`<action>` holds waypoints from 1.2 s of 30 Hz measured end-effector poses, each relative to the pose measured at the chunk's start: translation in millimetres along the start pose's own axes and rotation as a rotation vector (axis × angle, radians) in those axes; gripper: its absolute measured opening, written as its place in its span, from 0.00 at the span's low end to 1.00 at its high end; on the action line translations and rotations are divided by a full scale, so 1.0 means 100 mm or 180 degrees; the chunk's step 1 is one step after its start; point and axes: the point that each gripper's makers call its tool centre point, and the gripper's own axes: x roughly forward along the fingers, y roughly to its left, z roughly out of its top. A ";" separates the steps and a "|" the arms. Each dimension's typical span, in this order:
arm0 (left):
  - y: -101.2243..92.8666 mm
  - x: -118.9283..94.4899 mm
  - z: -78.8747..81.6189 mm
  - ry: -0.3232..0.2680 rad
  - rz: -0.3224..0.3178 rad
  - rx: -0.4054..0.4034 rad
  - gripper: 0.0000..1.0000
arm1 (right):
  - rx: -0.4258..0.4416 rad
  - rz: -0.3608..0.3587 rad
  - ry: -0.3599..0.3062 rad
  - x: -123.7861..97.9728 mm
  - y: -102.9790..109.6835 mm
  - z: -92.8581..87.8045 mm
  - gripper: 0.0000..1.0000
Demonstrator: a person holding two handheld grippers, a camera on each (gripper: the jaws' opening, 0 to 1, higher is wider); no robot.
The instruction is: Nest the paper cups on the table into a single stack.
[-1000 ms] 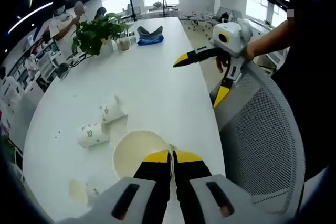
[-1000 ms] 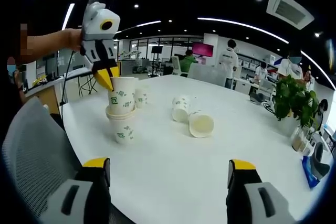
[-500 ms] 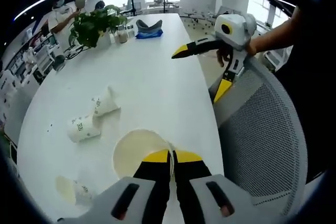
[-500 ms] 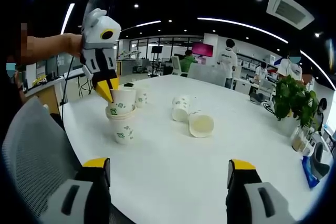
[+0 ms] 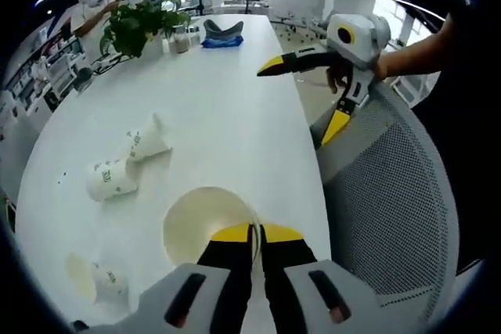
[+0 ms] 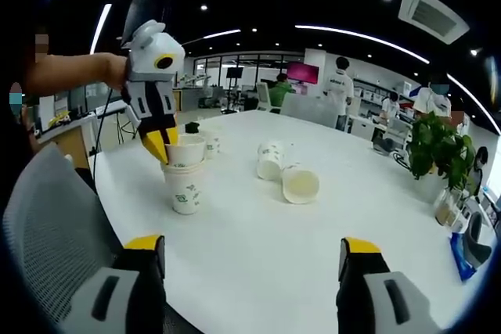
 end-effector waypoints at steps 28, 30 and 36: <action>0.01 0.10 -0.09 0.0045 -0.0181 -0.0085 0.03 | 0.0002 0.0007 0.0035 0.01 -0.01 -0.03 0.92; 0.02 0.13 -0.11 0.0053 -0.0189 -0.0090 0.03 | 0.0002 0.0005 0.0036 0.01 -0.01 -0.03 0.92; 0.01 0.17 -0.15 0.0088 -0.0214 -0.0061 0.03 | 0.0006 0.0005 0.0037 0.01 0.00 -0.02 0.91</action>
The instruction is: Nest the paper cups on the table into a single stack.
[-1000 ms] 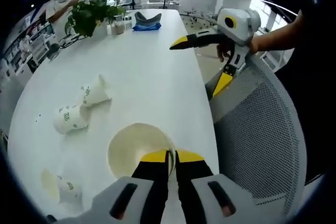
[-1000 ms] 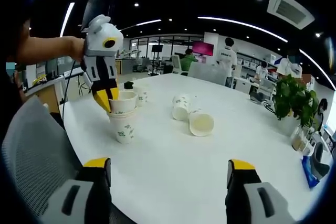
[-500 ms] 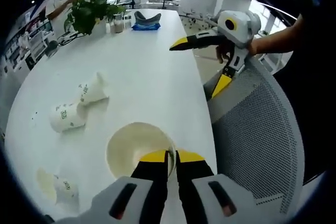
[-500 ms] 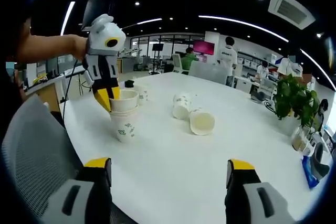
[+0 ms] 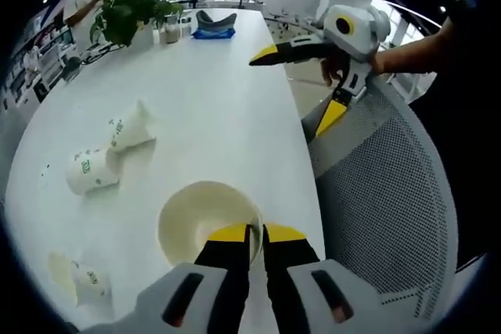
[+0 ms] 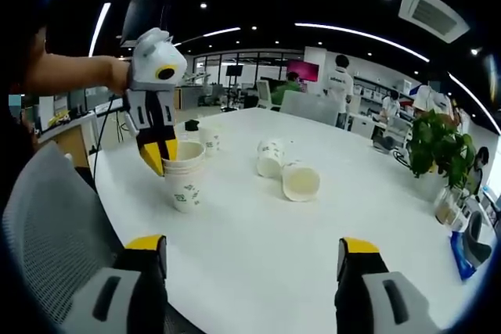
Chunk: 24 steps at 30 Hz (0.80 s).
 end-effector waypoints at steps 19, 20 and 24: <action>-0.03 0.05 0.00 -0.0014 0.0017 -0.0060 0.04 | -0.0011 0.0001 0.0012 -0.01 0.03 0.03 0.91; -0.03 0.06 0.00 -0.0009 0.0021 -0.0059 0.04 | -0.0010 0.0000 0.0010 -0.01 0.02 0.02 0.91; -0.04 0.07 0.00 0.0005 0.0040 -0.0059 0.04 | -0.0008 -0.0001 0.0007 -0.01 0.01 0.01 0.91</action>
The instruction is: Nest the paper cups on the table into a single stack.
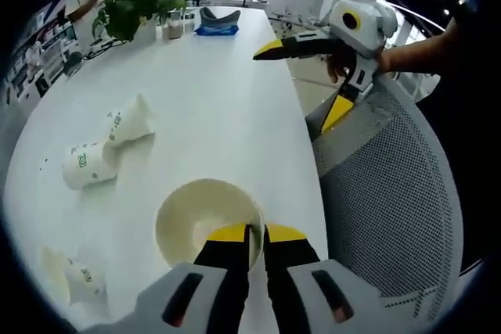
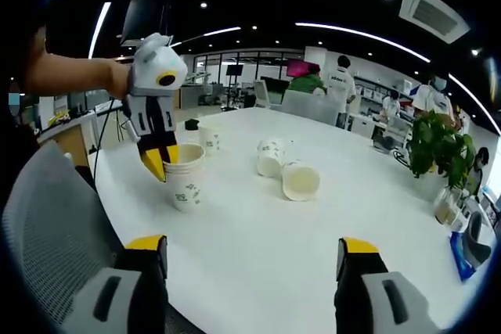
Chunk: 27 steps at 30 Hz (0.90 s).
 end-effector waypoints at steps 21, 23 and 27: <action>0.02 -0.11 0.09 -0.0067 0.0090 0.0086 0.06 | -0.0012 -0.0011 -0.0002 0.00 -0.02 -0.02 0.90; 0.03 -0.14 0.10 -0.0071 0.0103 0.0098 0.07 | -0.0009 -0.0011 -0.0007 0.00 -0.03 -0.02 0.90; 0.06 -0.21 0.13 -0.0090 0.0143 0.0122 0.07 | -0.0010 -0.0010 -0.0010 0.01 -0.03 -0.03 0.90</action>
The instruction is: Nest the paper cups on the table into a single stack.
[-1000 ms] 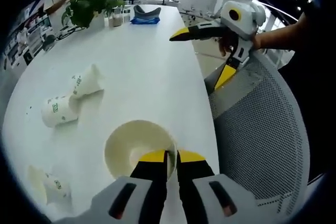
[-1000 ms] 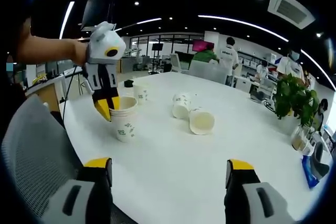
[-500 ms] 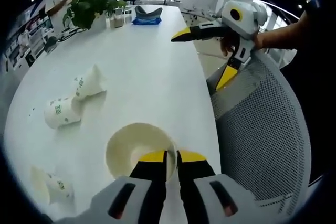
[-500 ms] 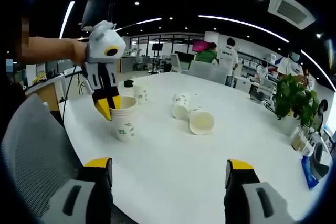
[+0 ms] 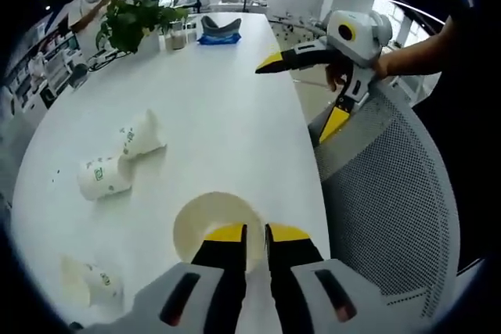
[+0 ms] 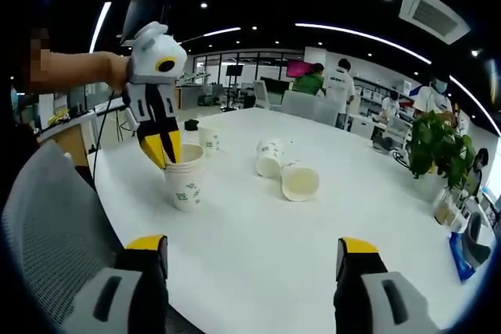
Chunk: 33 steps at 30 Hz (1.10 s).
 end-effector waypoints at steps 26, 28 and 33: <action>0.63 -0.49 -0.05 -0.0323 0.0498 -0.0291 0.11 | -0.0001 0.0008 -0.0008 -0.01 0.02 0.02 0.91; 0.67 -0.52 -0.05 -0.0332 0.0570 -0.0312 0.13 | -0.0002 0.0011 -0.0009 -0.01 0.03 0.02 0.91; 0.83 -0.60 -0.11 -0.0338 0.0727 -0.0368 0.17 | 0.0009 0.0020 -0.0018 0.00 0.03 0.03 0.91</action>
